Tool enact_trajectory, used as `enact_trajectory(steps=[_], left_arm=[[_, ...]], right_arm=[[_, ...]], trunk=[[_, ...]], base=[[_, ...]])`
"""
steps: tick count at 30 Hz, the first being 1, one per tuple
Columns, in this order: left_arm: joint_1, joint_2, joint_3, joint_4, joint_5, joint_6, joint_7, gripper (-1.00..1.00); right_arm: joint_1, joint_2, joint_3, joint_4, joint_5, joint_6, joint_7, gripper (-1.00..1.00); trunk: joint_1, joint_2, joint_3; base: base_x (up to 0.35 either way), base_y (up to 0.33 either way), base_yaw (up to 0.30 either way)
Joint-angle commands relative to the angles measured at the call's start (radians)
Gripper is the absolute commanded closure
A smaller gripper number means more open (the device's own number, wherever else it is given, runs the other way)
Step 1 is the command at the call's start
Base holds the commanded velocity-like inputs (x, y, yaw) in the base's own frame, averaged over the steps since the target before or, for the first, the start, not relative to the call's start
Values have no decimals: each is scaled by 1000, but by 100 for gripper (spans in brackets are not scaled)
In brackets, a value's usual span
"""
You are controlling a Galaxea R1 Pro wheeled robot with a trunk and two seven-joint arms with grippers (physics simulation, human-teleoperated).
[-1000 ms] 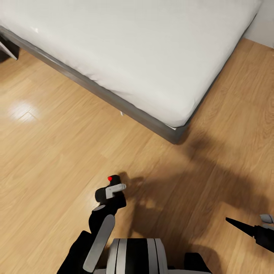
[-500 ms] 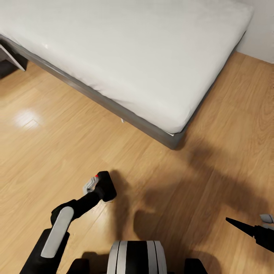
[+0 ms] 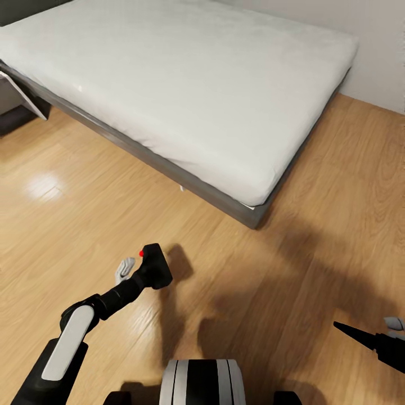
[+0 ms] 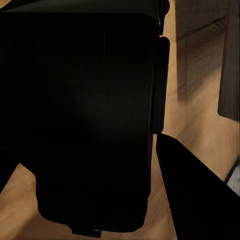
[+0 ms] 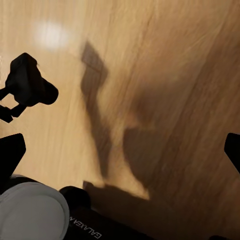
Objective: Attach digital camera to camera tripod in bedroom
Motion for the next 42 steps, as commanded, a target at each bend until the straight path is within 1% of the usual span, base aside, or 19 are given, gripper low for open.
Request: enact_trajectory(steps=[1,9,12,29,42], left_arm=[[0,1,0,1,10,4,-2,100],[0,1,0,5,10,1,-62,100],[0,1,0,5,9,0,-68,100],[0,1,0,17,-2,-7,-70,100],[0,-2,-1,23,-2,-10,-69,100]], right_arm=[[0,0,0,0,-2,6,1,-100],[0,-1,0,0,-2,6,1,-100],[0,-1,0,0,-2,6,1,-100],[0,-3,1,-1,-2,6,-2,-100],[0,-4,2,-3,-2,4,-2,-100]], trunk=[[-1,0,3],[-4,2,34],[-6,3,46],[-13,7,112],[-19,10,162]], base=[[0,0,0],[0,0,0],[0,0,0],[0,0,0],[0,0,0]])
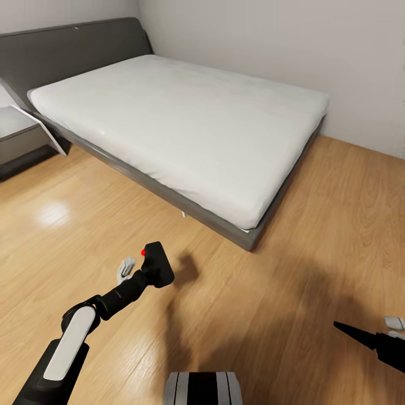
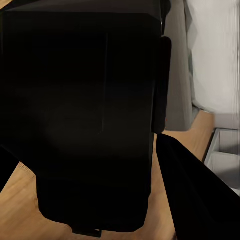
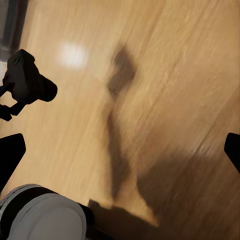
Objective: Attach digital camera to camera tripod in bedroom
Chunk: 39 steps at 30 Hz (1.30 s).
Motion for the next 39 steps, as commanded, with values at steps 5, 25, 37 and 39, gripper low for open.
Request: enact_trajectory(steps=[5,25,37,39], left_arm=[[0,0,0,0,2,3,-1,100],[0,-1,-1,16,3,3,-4,100],[0,-1,0,17,2,3,4,100],[0,-1,0,17,2,3,5,100]], right_arm=[[0,1,0,0,-2,6,2,-100],[0,0,2,-1,-2,7,1,-100],[0,0,4,-1,-2,7,0,-100],[0,1,4,-1,-2,7,0,-100]], trunk=[[-2,1,19],[-11,6,96],[-17,8,143],[-18,9,150]], base=[[0,0,0],[0,0,0],[0,0,0],[0,0,0]])
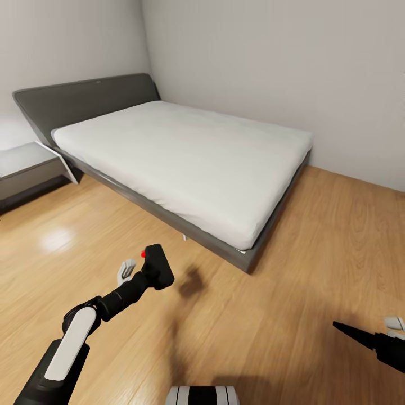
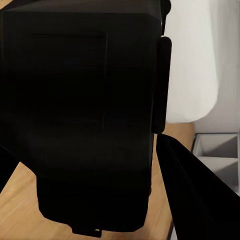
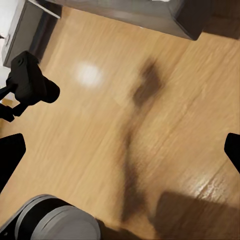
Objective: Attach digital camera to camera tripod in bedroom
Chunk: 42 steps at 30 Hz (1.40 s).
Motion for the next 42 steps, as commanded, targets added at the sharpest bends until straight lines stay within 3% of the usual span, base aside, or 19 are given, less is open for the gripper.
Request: enact_trajectory(steps=[1,42], left_arm=[[0,0,0,0,3,4,1,100],[0,0,1,7,3,4,2,100]], right_arm=[[0,0,0,0,-2,6,1,-100],[0,-1,3,0,-1,6,-11,-100]], trunk=[[-1,0,3],[-19,10,162]], base=[[0,0,0],[0,0,0]])
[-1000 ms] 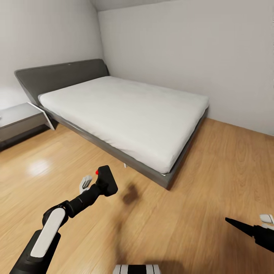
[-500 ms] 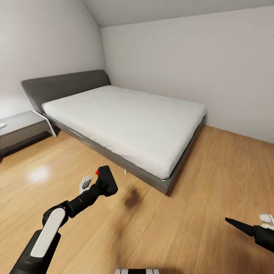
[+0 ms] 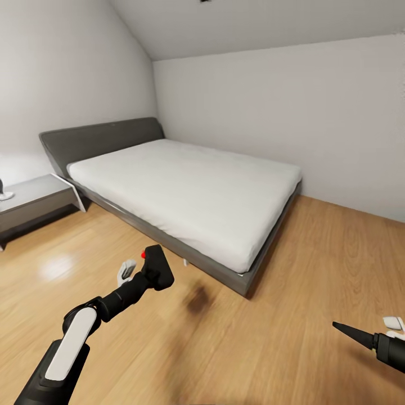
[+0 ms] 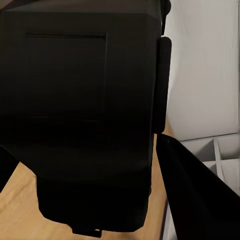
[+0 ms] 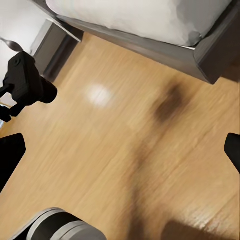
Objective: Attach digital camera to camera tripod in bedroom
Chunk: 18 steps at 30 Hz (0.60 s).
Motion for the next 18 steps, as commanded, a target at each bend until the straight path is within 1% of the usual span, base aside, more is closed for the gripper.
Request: enact_trajectory(steps=[1,18], left_arm=[[0,0,0,0,3,4,0,100],[0,0,0,0,4,4,-1,100]], right_arm=[[0,0,0,0,-2,6,1,-100],[0,3,0,0,-2,4,0,-100]], trunk=[[-1,0,3],[-8,4,69]], base=[[0,0,0],[0,0,0]])
